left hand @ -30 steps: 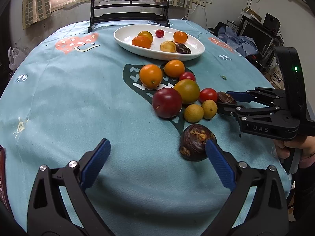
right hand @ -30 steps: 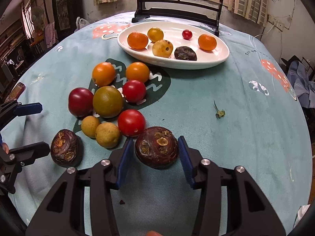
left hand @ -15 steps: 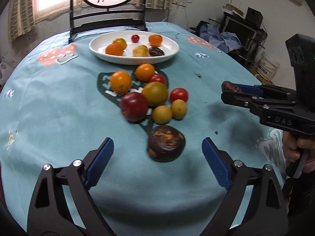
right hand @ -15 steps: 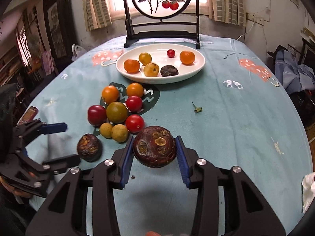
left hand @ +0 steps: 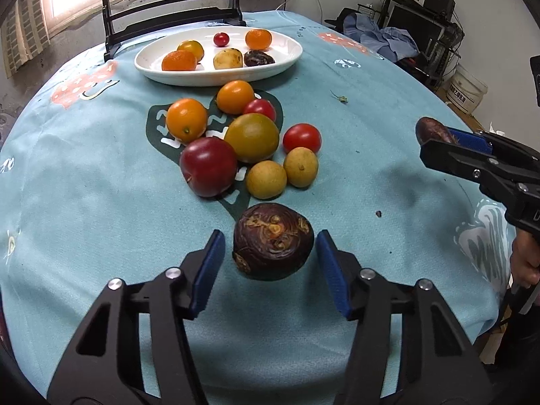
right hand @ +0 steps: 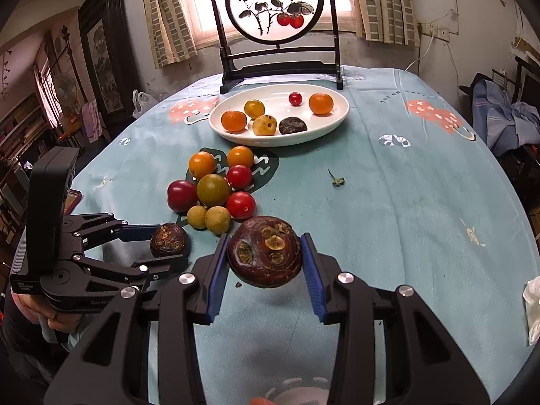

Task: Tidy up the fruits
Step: 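Carry a brown fruit with the left tool while the right carries another to the plate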

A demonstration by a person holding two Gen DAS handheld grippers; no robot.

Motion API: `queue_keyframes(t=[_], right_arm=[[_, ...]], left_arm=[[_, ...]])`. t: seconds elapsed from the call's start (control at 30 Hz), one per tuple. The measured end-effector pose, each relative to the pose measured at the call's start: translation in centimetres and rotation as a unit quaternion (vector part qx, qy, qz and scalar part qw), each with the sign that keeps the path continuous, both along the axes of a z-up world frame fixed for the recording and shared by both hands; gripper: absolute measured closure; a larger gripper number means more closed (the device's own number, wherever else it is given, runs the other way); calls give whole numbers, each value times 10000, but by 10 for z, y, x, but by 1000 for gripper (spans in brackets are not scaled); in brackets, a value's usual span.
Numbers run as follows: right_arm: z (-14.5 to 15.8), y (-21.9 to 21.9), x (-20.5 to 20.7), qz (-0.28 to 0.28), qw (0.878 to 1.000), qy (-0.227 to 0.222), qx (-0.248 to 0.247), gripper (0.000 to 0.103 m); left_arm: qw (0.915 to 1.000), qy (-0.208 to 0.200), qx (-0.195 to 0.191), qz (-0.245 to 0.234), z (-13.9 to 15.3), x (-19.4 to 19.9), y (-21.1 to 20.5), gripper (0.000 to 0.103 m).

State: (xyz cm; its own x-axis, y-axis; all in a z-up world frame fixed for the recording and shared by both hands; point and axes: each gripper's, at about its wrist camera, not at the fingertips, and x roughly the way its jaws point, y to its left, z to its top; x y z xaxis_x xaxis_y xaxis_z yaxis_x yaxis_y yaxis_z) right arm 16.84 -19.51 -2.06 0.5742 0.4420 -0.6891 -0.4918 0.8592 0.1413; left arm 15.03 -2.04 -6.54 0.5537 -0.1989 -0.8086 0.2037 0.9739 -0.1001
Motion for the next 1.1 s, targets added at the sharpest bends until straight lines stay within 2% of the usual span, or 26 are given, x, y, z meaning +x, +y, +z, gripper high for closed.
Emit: queue_keyframes(t=[0.13, 0.23, 0.37, 0.5, 0.6, 0.7, 0.83, 0.93, 1.1], right_arm=[[-4, -2, 2, -21, 10000, 47, 9, 61], [-5, -2, 3, -14, 10000, 72, 28, 61], [-3, 1, 7, 46, 10000, 76, 30, 61], [2, 12, 21, 169, 9998, 87, 49, 61], [12, 25, 46, 239, 9996, -1, 180, 61], [18, 39, 88, 127, 9988, -52, 462, 61], [16, 59, 147, -118, 9986, -110, 507, 61], [11, 69, 181, -253, 9986, -99, 443, 61], [0, 73, 217, -442, 9983, -25, 382, 61]], left_arm=[[10000, -31, 3, -35, 0, -3, -2, 56], [10000, -29, -10, -26, 1, -3, -2, 56], [9997, -83, -215, -34, 8, -4, 3, 56], [9986, -307, -431, -61, 27, -1, 14, 56], [9970, -513, -569, 57, 46, 16, 28, 56], [9954, -715, -579, 281, 64, 49, 42, 56], [9935, -854, -410, 635, 80, 111, 58, 56], [9929, -768, -265, 871, 81, 156, 69, 56], [9927, -471, -137, 1098, 67, 211, 83, 56]])
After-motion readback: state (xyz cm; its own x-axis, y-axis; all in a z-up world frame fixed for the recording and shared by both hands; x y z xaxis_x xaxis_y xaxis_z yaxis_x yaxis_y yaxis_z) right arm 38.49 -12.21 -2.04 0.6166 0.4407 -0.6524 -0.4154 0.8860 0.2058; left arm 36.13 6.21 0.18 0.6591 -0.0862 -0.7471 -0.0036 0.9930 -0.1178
